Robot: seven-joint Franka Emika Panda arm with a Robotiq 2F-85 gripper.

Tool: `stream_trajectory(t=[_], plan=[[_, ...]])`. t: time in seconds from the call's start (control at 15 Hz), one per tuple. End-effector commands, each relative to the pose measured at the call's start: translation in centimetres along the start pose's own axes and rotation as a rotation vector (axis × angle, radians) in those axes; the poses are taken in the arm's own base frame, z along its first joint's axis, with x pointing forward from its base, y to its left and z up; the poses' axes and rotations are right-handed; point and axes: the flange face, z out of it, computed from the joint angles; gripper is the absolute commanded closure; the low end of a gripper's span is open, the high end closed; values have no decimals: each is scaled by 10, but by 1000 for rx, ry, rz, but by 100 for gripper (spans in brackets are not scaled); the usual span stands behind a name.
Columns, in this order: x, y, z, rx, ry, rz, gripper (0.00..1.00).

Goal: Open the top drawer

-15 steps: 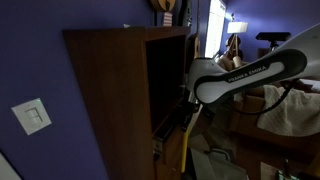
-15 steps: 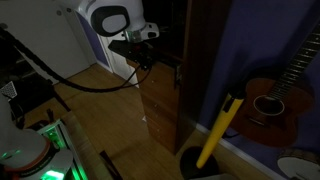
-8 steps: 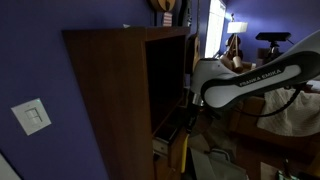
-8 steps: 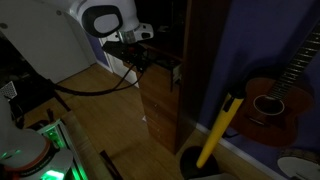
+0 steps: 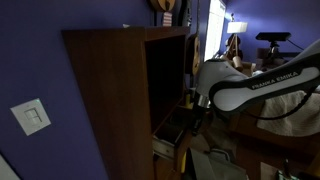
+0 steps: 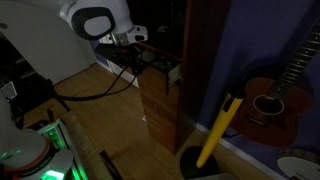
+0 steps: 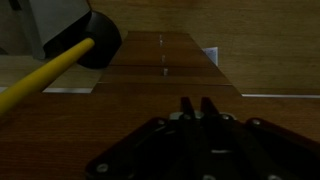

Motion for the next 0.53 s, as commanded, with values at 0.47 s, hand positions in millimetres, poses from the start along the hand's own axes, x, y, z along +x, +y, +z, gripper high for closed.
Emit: stream_trajectory(t=[0.47], plan=[[-35,-36,14,43,-167,-12,96]])
